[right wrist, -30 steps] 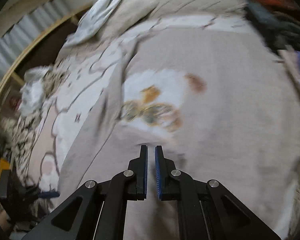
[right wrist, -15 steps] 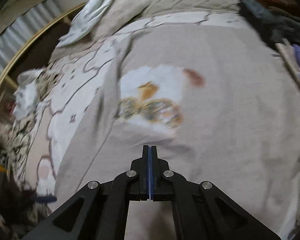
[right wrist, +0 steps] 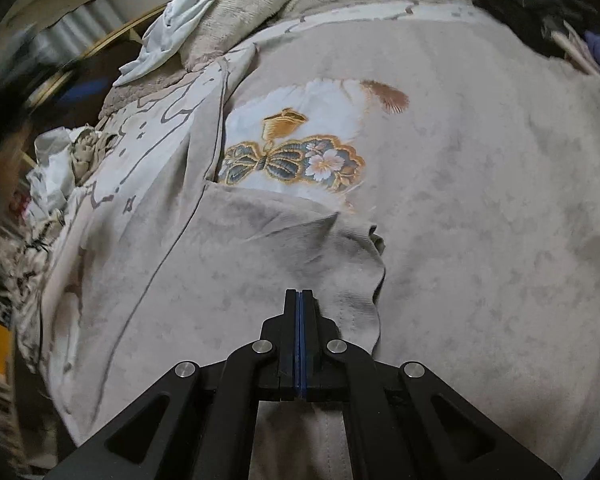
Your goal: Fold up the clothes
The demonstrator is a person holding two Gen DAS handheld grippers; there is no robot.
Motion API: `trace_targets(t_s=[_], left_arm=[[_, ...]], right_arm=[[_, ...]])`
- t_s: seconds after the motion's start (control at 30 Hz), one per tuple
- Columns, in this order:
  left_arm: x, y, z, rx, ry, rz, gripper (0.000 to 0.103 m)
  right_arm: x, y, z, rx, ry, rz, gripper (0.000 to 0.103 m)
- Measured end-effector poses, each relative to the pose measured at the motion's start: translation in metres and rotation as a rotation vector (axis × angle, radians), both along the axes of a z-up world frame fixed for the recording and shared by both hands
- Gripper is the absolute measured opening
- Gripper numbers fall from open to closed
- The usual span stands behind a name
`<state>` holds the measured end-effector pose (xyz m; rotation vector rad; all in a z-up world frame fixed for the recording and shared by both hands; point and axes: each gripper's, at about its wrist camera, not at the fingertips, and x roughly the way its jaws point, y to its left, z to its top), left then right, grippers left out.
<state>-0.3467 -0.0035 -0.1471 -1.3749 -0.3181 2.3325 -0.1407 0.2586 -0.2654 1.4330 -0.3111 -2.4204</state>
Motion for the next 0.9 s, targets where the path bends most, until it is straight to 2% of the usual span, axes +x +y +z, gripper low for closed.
trace_targets(t_s=[0.2, 0.3, 0.37, 0.47, 0.5, 0.6, 0.77, 0.9], left_arm=[[-0.099, 0.003, -0.057, -0.027, -0.132, 0.209, 0.056], [-0.131, 0.001, -0.077, 0.011, -0.191, 0.268, 0.054], [-0.142, 0.005, -0.084, 0.007, -0.207, 0.28, 0.054], [-0.154, 0.012, -0.095, -0.06, -0.239, 0.278, 0.009], [-0.156, 0.012, -0.098, -0.074, -0.249, 0.277, 0.009], [-0.154, 0.013, -0.086, -0.028, -0.197, 0.26, 0.006], [-0.149, 0.03, -0.036, 0.178, -0.089, 0.183, 0.005], [-0.155, 0.076, -0.015, 0.23, -0.057, 0.094, 0.004]], right_arm=[[-0.001, 0.0, -0.003, -0.006, 0.011, -0.008, 0.0], [-0.002, 0.001, -0.004, -0.016, 0.006, -0.01, 0.0], [-0.002, 0.001, -0.005, -0.024, 0.003, -0.012, 0.0], [-0.002, 0.003, -0.006, -0.034, 0.0, -0.013, 0.0], [-0.002, 0.003, -0.006, -0.035, 0.0, -0.013, 0.0], [-0.001, 0.003, -0.006, -0.036, 0.001, -0.014, 0.0], [0.0, 0.003, -0.008, -0.044, 0.008, -0.017, 0.0], [0.0, 0.002, -0.008, -0.05, 0.009, -0.019, 0.0]])
